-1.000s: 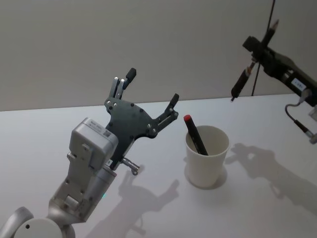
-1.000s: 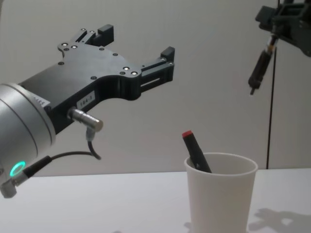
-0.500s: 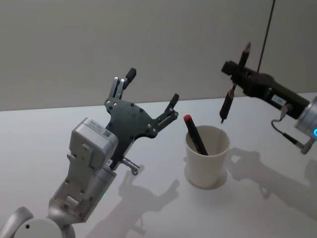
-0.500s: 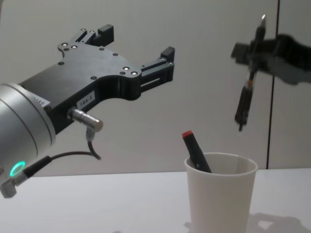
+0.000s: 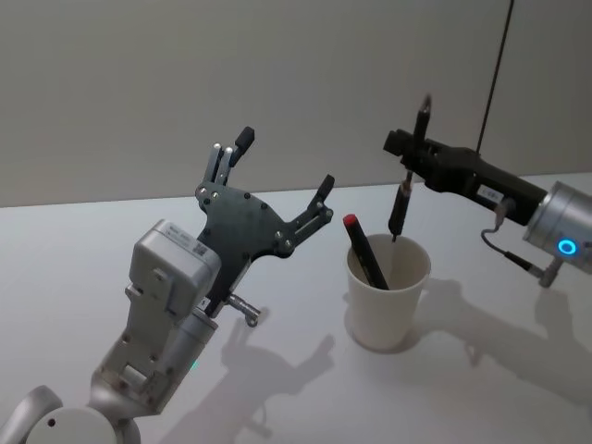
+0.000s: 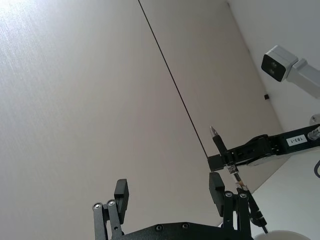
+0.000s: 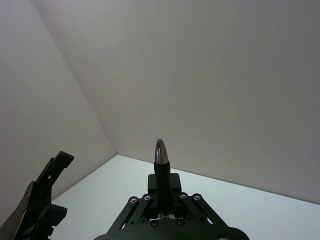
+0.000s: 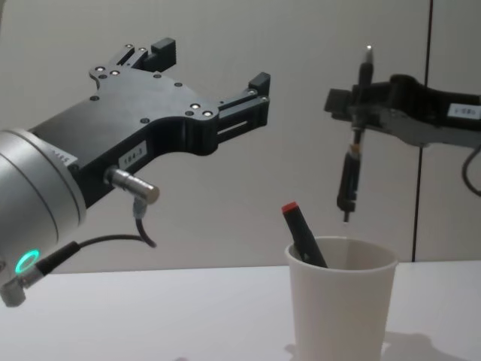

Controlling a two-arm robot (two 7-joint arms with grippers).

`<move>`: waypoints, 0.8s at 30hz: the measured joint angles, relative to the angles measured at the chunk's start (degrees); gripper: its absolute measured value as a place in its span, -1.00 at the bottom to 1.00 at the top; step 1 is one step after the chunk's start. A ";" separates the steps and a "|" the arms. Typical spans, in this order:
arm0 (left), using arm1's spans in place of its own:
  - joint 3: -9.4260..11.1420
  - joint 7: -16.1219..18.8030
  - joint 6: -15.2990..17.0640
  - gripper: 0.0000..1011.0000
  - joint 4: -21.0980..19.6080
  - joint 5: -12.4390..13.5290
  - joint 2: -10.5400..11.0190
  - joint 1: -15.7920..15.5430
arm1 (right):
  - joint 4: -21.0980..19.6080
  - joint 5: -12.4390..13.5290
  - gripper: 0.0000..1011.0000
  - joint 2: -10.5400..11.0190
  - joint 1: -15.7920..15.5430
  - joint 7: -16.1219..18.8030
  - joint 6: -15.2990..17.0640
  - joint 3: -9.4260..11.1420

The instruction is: Place the pen into the pen holder.

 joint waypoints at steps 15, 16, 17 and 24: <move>0.00 0.00 0.00 0.98 0.00 0.00 0.00 0.00 | 0.89 -0.91 -0.73 -1.32 1.07 1.29 1.39 -1.21; 0.00 0.00 0.00 0.98 0.00 0.00 0.00 0.00 | 0.94 -0.96 -0.71 -1.38 1.11 1.35 1.48 -1.30; 0.00 0.00 0.00 0.98 0.00 0.00 0.00 0.00 | 0.95 -1.00 -0.61 -1.41 1.13 1.38 1.53 -1.33; 0.00 0.00 0.00 0.98 0.00 0.00 0.00 0.00 | 1.06 -1.14 -0.19 -1.59 1.27 1.60 1.83 -1.56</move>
